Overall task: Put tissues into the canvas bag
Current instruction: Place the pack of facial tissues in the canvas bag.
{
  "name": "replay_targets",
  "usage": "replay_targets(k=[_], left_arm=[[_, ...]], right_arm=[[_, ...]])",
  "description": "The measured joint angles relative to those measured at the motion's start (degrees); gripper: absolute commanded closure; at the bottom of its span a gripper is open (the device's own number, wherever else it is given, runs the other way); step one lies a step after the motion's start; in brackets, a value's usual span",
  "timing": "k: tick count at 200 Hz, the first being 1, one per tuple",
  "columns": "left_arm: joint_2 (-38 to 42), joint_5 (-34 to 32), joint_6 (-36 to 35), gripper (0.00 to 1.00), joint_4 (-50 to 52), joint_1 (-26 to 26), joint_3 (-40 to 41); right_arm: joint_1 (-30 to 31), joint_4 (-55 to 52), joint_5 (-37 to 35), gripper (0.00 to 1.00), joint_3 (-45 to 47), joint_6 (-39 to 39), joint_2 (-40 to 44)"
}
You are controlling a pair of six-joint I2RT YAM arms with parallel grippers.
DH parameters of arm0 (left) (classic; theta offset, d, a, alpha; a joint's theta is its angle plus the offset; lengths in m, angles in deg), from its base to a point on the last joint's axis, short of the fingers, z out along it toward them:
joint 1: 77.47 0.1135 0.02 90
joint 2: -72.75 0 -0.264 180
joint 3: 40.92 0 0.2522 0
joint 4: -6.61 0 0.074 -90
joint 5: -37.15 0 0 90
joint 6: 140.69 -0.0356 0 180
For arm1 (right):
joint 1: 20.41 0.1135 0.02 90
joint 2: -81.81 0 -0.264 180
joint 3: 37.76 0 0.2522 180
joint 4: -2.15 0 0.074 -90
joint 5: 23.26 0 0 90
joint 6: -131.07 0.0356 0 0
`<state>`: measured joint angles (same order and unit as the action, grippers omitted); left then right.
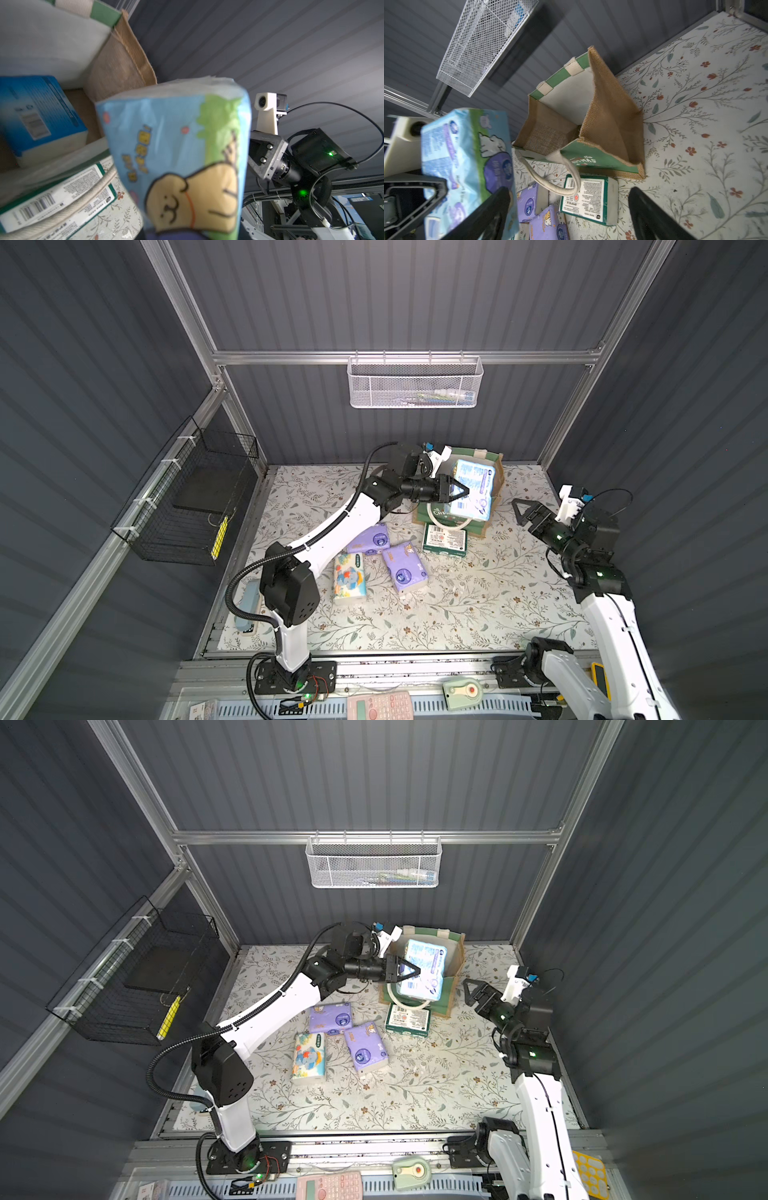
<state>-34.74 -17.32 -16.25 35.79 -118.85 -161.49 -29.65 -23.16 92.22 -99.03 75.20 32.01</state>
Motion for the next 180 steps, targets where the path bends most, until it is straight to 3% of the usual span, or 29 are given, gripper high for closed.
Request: replay_targets(k=[59,111,180], left_arm=[[-9.1,-3.5,-4.5,0.64,5.6,2.1,-14.3],[-16.5,-7.5,-5.5,0.64,8.7,2.2,-20.0],[-18.1,-9.2,-2.8,0.63,3.6,2.7,-21.5]], right_arm=[[0.0,-3.3,-1.9,0.18,-10.2,-3.5,-12.5],[0.0,-5.6,-2.9,0.24,-17.0,-6.2,-21.3],[1.9,-9.2,-3.4,0.29,-22.5,-9.4,-29.1]])
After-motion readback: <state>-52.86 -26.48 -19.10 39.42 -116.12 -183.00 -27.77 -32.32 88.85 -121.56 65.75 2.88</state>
